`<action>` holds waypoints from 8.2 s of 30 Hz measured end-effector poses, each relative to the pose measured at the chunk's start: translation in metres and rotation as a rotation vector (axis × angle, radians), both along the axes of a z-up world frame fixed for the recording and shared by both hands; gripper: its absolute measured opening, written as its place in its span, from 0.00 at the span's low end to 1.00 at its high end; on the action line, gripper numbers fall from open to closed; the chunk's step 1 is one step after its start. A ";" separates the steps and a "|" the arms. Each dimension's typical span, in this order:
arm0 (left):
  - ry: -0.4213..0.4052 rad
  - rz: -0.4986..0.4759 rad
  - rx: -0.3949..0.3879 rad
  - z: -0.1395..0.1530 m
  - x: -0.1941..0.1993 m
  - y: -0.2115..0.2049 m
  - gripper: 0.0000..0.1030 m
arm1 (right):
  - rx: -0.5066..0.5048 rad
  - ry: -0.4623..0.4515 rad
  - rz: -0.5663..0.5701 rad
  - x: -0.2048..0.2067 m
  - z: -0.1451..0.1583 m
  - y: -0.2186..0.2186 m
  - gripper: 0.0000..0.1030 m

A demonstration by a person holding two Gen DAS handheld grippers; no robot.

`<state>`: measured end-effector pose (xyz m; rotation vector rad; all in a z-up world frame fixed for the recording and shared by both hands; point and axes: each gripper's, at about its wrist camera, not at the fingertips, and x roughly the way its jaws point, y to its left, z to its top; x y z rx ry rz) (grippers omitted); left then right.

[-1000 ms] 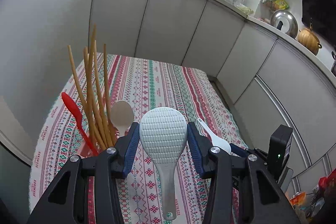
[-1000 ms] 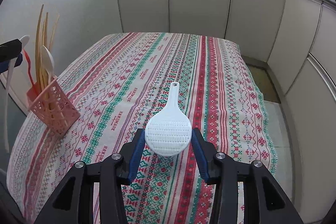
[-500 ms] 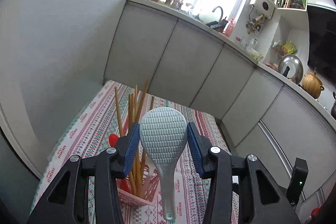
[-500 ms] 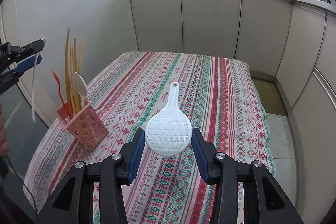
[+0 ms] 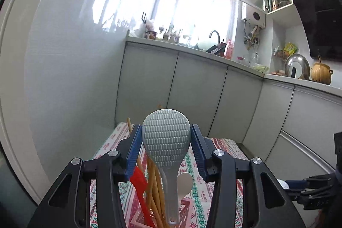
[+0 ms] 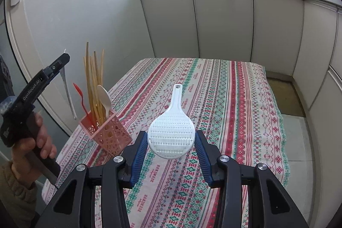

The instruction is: Organize utensils

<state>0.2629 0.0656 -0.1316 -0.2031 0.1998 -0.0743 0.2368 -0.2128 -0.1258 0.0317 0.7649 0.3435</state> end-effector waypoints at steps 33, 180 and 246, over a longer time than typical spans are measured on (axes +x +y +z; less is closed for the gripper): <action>0.053 0.137 -0.114 0.012 -0.018 0.038 0.65 | 0.046 0.025 0.011 -0.002 0.011 -0.002 0.44; 0.495 -0.005 0.198 0.172 -0.303 -0.033 1.00 | -0.168 -0.009 -0.158 -0.282 0.187 0.070 1.00; 0.448 -0.050 0.226 0.178 -0.311 -0.044 1.00 | -0.187 -0.056 -0.207 -0.292 0.198 0.076 1.00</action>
